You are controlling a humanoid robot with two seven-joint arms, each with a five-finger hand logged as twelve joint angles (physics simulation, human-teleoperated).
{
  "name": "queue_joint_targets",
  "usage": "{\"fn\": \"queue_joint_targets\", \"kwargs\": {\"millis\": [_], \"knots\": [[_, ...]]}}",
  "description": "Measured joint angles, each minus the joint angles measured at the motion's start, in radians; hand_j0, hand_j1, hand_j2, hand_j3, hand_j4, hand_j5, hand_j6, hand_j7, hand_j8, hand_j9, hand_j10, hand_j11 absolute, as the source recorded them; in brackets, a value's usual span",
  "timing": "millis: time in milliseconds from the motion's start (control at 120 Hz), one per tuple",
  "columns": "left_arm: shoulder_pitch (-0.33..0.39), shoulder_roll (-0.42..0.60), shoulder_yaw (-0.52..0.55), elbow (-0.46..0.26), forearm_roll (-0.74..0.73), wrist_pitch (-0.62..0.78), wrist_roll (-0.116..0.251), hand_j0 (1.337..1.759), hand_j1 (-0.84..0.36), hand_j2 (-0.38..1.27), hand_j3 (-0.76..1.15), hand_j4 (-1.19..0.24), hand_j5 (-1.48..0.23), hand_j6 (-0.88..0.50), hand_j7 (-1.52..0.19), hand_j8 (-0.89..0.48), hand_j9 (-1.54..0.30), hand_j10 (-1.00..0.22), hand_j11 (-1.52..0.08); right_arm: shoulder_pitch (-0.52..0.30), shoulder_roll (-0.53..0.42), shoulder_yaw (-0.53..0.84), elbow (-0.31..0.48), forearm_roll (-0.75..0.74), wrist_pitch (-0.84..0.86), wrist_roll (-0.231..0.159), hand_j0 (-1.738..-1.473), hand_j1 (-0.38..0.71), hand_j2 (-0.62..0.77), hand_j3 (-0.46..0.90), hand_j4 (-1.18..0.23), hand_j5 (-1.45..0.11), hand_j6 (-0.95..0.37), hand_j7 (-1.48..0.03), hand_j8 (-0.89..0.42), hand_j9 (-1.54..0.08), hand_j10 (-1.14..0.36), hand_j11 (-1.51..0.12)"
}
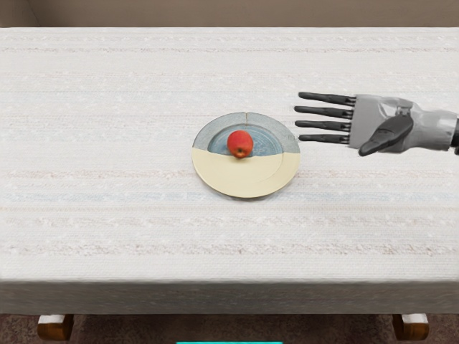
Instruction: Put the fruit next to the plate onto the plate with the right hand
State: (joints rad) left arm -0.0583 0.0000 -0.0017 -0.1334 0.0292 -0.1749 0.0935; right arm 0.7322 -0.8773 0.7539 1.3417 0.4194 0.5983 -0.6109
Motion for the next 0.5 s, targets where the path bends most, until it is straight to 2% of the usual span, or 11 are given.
{"fn": "queue_joint_targets", "kwargs": {"millis": [267, 500], "knots": [[0.000, 0.000, 0.000, 0.000, 0.000, 0.000, 0.000, 1.658, 0.07, 0.05, 0.00, -0.23, -0.30, -0.23, -0.30, -0.23, -0.30, -0.23, -0.30, -0.058, -0.140, -0.002, 0.003, 0.071, 0.012, 0.000, -1.658, -0.29, -0.01, 0.00, -0.04, -0.06, -0.04, -0.06, -0.04, -0.06, -0.04, -0.06], [-0.002, 0.000, -0.001, -0.001, 0.000, 0.000, 0.000, 1.658, 0.07, 0.05, 0.00, -0.23, -0.30, -0.23, -0.30, -0.23, -0.30, -0.23, -0.30, -0.081, -0.196, -0.002, 0.028, 0.077, 0.013, 0.000, -1.658, -0.29, -0.01, 0.00, -0.04, -0.06, -0.04, -0.06, -0.04, -0.06, -0.04, -0.06]]}}
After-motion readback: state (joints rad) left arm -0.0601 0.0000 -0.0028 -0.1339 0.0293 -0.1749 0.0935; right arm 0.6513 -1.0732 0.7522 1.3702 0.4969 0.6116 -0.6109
